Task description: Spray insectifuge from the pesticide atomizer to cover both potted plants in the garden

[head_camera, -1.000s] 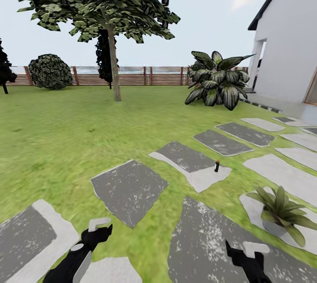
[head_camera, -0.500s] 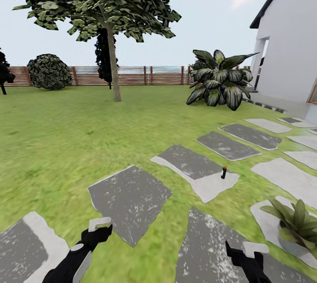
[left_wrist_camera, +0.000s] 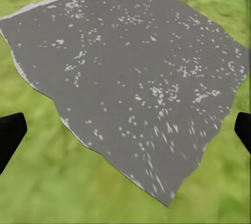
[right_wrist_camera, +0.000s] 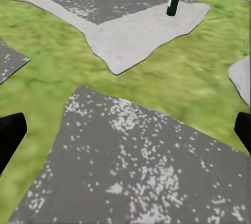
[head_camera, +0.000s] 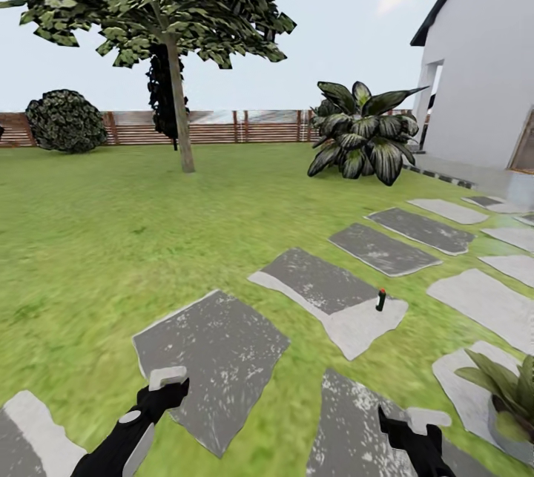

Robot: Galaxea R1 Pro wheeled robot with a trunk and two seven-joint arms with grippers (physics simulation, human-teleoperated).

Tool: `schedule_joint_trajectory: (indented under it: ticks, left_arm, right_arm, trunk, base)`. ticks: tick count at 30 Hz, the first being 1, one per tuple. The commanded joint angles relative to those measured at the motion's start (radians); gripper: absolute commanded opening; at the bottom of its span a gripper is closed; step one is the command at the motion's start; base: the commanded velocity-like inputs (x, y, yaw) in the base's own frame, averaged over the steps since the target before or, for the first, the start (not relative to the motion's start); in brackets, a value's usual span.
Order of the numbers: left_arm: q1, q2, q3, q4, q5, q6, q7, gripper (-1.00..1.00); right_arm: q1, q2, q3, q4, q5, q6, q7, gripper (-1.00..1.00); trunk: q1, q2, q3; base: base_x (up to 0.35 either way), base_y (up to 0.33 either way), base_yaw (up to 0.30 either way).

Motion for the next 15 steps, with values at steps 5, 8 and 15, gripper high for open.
schedule_joint_trajectory:
  ticks: [5, 8, 15]
  left_arm:
    - [0.0, 0.0, -0.001, 0.0, 0.01, -0.001, 0.001, 1.0]
    - [0.0, 0.0, -0.001, 0.0, 0.01, -0.001, 0.001, 1.0]
    - [0.0, 0.0, -0.001, 0.0, 0.01, -0.001, 0.001, 1.0]
  right_arm:
    - [-0.001, -0.001, 0.0, -0.001, 0.0, 0.0, -0.001, 1.0]
    - [-0.001, -0.001, -0.001, 0.0, 0.0, 0.0, -0.001, 1.0]
    - [-0.001, -0.003, -0.003, -0.001, 0.0, -0.002, -0.001, 1.0]
  trunk:
    - [0.0, 0.0, -0.001]
    - [0.0, 0.0, -0.001]
    - [0.0, 0.0, -0.001]
  base:
    - [0.332, 0.077, -0.165]
    - [0.332, 0.077, -0.063]
    - [0.332, 0.077, -0.013]
